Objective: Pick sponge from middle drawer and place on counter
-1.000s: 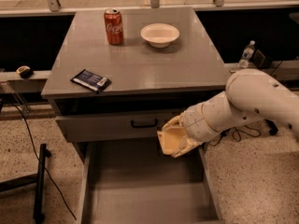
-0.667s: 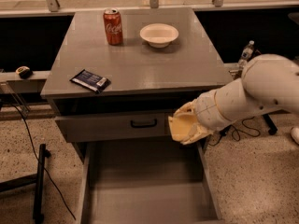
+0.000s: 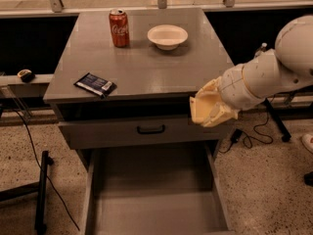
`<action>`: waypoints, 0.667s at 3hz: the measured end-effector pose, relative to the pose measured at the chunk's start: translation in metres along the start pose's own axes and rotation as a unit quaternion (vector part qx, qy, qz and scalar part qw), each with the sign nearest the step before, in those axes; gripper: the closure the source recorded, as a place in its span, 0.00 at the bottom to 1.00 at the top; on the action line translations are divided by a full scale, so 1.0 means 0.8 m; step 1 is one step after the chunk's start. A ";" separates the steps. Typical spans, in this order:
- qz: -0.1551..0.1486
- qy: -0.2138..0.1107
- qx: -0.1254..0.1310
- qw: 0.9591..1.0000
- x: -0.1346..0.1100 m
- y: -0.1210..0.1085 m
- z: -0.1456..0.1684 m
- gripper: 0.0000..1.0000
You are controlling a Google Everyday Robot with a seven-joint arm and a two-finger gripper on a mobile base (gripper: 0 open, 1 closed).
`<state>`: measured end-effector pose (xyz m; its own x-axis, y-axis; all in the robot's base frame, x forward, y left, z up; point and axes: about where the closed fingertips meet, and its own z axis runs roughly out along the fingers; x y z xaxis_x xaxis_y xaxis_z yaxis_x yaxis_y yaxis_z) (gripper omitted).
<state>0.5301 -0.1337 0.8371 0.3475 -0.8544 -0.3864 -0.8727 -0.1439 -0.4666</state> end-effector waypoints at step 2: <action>0.027 -0.032 -0.010 0.999 -0.003 -0.104 0.009 1.00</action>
Offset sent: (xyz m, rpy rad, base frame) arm 0.1415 0.0145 0.0923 0.1666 0.0678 -0.0072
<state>0.6047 -0.1161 0.8711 0.3206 -0.8277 -0.4606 -0.8968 -0.1088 -0.4287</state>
